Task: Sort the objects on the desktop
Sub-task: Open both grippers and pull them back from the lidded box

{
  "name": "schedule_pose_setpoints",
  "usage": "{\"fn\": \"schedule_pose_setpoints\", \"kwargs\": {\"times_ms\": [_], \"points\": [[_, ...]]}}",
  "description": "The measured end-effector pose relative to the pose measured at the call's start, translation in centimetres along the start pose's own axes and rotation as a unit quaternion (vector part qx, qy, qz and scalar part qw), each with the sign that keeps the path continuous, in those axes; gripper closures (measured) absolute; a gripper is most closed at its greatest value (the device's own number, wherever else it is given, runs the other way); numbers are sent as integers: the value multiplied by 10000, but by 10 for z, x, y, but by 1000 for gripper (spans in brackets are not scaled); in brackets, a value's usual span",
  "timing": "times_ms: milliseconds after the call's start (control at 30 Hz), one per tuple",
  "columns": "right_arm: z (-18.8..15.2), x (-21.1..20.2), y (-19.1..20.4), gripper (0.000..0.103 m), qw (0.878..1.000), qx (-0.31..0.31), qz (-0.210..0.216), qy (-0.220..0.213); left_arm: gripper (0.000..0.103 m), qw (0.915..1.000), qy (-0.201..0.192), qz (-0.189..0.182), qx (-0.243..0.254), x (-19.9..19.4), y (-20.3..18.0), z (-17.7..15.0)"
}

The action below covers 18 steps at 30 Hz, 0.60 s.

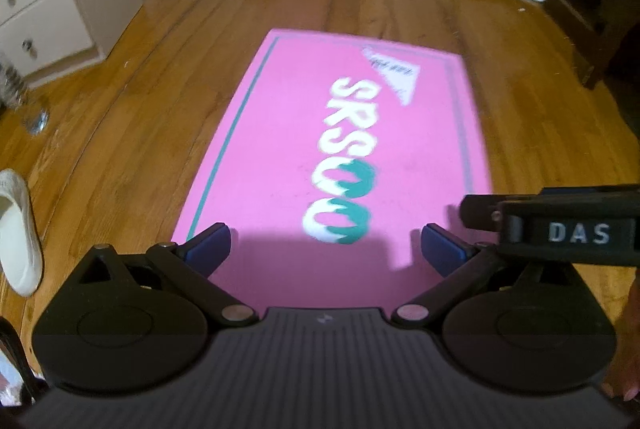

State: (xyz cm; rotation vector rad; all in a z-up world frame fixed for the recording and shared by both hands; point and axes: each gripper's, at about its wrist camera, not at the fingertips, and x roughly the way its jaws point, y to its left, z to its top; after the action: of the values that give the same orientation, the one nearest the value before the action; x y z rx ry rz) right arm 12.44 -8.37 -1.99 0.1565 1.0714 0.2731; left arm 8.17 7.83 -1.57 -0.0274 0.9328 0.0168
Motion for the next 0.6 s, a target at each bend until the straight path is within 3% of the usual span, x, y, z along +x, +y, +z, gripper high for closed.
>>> {"fn": "schedule_pose_setpoints", "kwargs": {"times_ms": [200,367,600], "points": [[-4,-36,14,22,9990,-395,-156,-146,0,9991,-258,-92,312,-32,-17,-6],[-11,-44,17,22,9983,-473,-342,-29,0,9987,-177,-91,471,-38,-24,-11],[-15,-58,26,22,9960,-831,-310,-107,0,9990,-69,-287,336,-46,-18,-16]]}}
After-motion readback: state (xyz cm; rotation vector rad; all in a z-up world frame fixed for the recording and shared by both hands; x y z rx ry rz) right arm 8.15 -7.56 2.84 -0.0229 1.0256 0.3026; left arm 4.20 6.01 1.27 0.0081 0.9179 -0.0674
